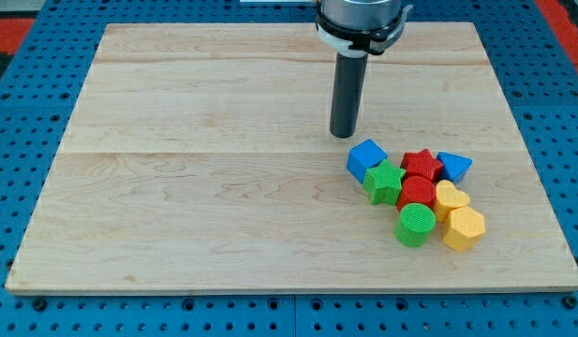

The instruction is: Point your arm above blue triangle

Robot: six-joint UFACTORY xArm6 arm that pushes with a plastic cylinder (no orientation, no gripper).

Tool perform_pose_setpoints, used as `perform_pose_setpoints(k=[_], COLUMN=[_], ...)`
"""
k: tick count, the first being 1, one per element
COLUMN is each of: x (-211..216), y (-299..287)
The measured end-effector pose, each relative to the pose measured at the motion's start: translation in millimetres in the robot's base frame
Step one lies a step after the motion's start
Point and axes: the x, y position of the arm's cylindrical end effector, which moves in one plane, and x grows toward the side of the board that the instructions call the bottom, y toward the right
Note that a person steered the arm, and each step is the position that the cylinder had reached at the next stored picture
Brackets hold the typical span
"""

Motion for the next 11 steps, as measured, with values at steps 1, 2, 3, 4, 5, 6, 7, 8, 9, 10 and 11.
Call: perform_pose_setpoints(k=[1,2,3,4,5,6,7,8,9,10,11], x=[0.0,0.0,0.0,0.0,0.0,-0.3,-4.0,-29.4,-26.6,-5.8,-4.4], y=[0.0,-8.5,-14.2,-10.7,-11.3,-13.1,-17.8,9.5,83.9,153.6,177.5])
